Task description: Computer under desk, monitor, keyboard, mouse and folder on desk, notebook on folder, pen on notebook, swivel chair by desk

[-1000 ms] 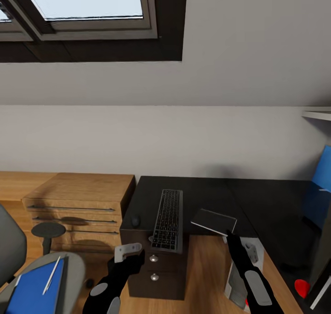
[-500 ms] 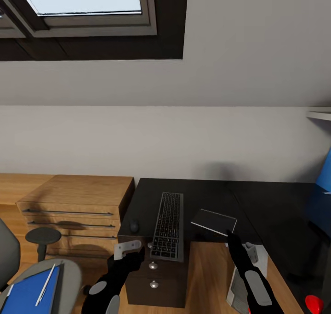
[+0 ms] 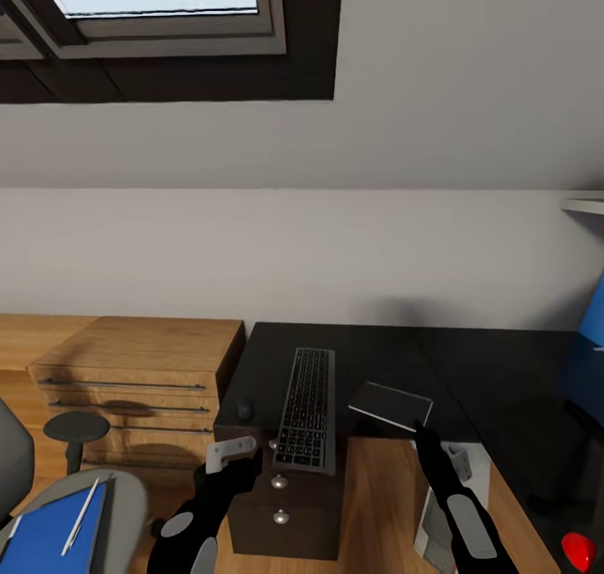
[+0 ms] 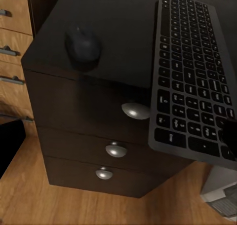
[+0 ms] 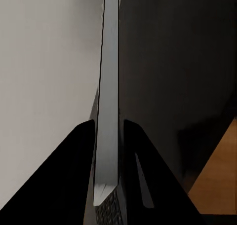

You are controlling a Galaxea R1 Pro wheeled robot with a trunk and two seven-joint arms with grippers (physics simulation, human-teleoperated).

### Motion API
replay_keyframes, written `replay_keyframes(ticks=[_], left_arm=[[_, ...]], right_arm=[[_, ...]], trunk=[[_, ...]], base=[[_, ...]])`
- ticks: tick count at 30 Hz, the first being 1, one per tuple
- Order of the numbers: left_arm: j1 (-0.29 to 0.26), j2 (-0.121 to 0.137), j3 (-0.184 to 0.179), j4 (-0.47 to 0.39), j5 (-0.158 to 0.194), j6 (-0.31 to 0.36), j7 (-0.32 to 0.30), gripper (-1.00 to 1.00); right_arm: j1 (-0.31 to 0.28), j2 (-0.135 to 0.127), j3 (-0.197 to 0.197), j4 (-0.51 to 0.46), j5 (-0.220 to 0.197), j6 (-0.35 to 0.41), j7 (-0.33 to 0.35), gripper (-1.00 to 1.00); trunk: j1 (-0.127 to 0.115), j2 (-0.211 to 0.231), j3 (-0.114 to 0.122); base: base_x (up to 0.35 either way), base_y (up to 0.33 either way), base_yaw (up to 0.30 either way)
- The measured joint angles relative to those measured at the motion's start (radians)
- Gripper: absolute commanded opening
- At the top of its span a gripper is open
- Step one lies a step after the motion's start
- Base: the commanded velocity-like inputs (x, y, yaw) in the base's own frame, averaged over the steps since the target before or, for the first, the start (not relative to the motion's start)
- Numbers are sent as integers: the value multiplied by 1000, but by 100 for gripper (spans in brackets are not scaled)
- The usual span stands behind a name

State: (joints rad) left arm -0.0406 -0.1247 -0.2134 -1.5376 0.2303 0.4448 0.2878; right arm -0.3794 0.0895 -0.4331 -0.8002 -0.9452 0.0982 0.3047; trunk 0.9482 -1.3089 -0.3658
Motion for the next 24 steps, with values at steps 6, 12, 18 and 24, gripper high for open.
replay_keyframes(ticks=[6, 12, 18, 24], left_arm=[[0, 0, 0, 0, 0, 0, 0, 100], [0, 0, 0, 0, 0, 0, 0, 100], [0, 0, 0, 0, 0, 0, 0, 100], [0, 0, 1, -1, 0, 0, 0, 100]], right_arm=[[0, -1, -3, 0, 0, 0, 0, -100], [0, -2, -6, 0, 0, 0, 0, -100], [0, -2, -7, 0, 0, 0, 0, -100], [0, -2, -8, 0, 0, 0, -1, -100]], trunk=[[23, -42, -19], [46, -84, -38], [69, -126, -56], [88, -161, -72]], base=[[0, 0, 0], [0, 0, 0], [0, 0, 0], [0, 0, 0]])
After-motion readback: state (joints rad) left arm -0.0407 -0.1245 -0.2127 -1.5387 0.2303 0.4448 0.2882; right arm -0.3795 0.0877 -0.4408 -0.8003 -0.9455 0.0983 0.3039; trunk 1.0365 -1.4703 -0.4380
